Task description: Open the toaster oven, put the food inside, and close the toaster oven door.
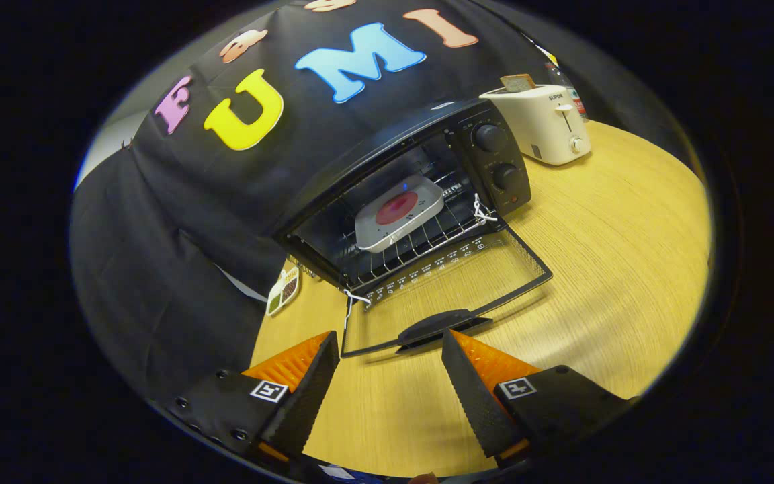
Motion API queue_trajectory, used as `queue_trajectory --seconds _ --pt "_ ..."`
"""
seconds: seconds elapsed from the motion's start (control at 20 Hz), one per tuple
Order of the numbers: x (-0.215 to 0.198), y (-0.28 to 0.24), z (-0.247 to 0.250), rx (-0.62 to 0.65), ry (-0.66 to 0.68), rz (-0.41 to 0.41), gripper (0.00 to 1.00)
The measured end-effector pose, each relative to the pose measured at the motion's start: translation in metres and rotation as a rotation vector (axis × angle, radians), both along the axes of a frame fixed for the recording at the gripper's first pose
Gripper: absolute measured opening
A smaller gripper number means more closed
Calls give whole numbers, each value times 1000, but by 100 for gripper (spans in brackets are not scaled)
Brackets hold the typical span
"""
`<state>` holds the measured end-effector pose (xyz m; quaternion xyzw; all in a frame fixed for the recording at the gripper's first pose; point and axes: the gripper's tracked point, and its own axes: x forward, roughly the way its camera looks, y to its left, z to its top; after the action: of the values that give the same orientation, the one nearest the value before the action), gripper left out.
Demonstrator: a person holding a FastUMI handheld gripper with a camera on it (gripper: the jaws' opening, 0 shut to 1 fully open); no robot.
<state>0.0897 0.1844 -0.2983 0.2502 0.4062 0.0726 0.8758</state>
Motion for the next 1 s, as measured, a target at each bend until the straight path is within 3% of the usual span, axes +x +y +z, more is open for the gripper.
queue_trajectory --seconds 0.6,0.9,1.0 --pt "-16 -23 -71 -413 55 273 98" --pt "-5 -24 -90 -508 61 305 98" --pt "-1 -24 -91 -513 66 274 98"
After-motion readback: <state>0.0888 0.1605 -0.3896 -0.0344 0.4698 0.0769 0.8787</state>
